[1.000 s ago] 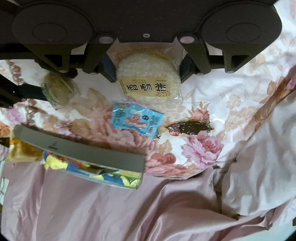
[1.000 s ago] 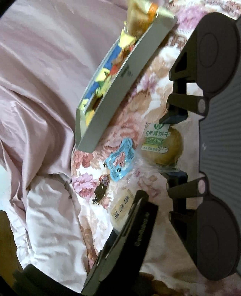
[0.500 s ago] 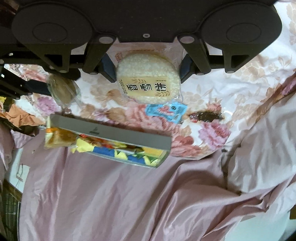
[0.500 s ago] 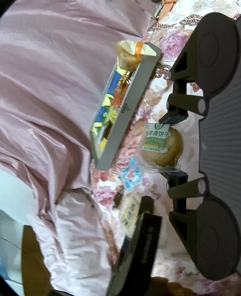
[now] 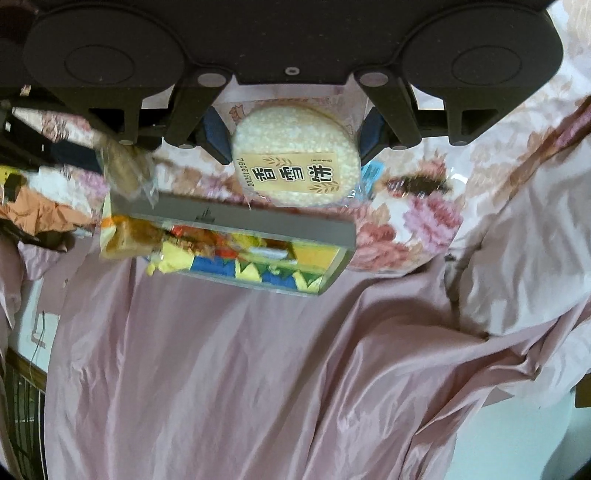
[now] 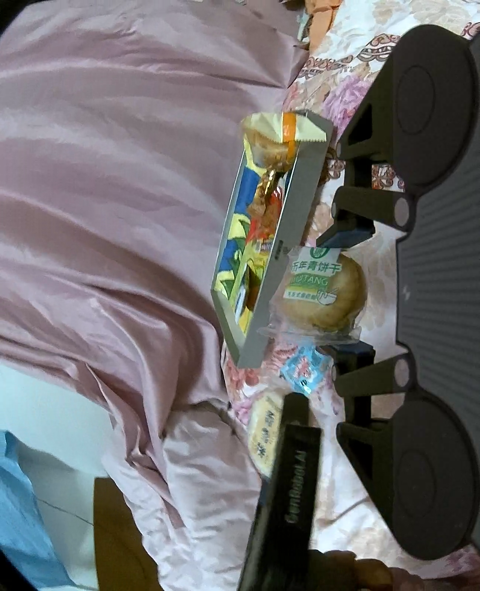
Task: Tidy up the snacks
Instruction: 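Lift the rice cake and pastry and carry both toward the grey tray, then lower the rice cake into the tray with the left tool while the right tool lowers the pastry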
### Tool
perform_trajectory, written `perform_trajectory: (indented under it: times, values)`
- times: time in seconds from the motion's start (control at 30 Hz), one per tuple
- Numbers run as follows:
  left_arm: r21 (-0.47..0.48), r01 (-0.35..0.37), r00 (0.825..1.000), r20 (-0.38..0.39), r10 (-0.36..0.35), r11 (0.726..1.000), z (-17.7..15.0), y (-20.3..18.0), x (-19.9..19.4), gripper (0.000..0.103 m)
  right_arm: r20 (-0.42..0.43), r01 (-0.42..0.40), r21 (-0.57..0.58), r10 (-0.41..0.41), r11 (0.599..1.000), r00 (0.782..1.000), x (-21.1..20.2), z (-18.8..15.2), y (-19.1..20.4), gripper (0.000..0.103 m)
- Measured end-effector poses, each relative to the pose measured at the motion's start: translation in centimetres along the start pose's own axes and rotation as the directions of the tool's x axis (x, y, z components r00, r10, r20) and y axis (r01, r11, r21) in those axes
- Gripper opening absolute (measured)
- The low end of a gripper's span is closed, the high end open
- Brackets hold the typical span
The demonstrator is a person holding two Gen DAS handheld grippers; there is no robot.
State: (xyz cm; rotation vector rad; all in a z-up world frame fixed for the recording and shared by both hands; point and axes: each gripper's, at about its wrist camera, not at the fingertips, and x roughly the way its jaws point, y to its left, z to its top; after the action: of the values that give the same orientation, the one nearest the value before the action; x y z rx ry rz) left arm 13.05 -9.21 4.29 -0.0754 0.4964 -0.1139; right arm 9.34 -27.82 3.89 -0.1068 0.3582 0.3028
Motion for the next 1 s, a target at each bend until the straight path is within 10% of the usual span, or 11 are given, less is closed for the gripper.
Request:
perform_trajectory:
  times: [1.0]
  values:
    - [0.018, 0.018, 0.995, 0.097, -0.02, 1.0, 9.9, -5.1, 11.2, 0.072, 0.171, 0.178, -0.048, -0.167, 0.983, 0.971, 11.0, 3.5, -4.5, 0.054]
